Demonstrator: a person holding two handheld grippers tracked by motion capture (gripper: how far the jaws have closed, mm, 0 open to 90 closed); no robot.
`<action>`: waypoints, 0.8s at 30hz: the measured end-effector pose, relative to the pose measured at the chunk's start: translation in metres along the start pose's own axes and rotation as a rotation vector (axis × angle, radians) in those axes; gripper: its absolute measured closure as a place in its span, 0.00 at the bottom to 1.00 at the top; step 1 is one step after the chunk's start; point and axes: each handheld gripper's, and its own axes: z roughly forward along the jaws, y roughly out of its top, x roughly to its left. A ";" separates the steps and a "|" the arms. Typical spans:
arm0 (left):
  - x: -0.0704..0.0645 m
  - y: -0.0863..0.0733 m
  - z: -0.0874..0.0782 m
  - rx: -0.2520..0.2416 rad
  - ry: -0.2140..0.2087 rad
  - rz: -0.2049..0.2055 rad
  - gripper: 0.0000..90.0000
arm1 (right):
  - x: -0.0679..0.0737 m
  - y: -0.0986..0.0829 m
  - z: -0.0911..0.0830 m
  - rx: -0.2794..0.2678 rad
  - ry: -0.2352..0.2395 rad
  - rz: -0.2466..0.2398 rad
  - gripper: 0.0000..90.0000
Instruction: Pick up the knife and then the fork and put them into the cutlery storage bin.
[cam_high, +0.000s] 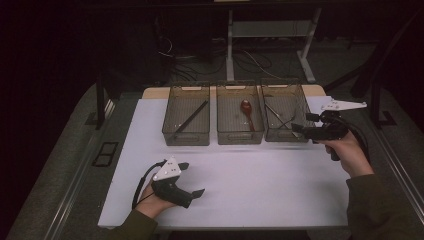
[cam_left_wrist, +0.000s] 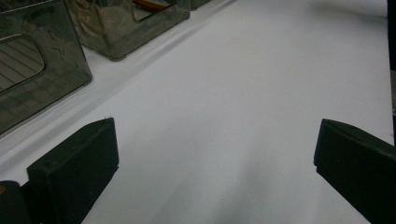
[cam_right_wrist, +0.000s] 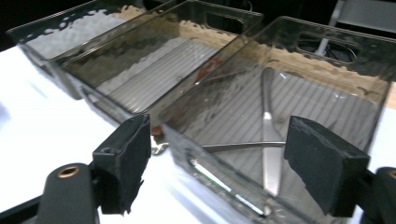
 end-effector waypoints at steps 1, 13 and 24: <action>0.000 0.000 0.000 0.000 0.000 0.001 0.00 | 0.002 -0.001 0.000 -0.002 0.005 -0.004 0.25; -0.001 0.000 0.001 0.003 0.004 -0.005 0.00 | 0.037 -0.033 -0.011 -0.018 0.084 -0.029 0.22; -0.002 0.000 0.000 0.003 0.005 -0.006 0.00 | 0.053 -0.065 -0.019 -0.019 0.109 -0.034 0.21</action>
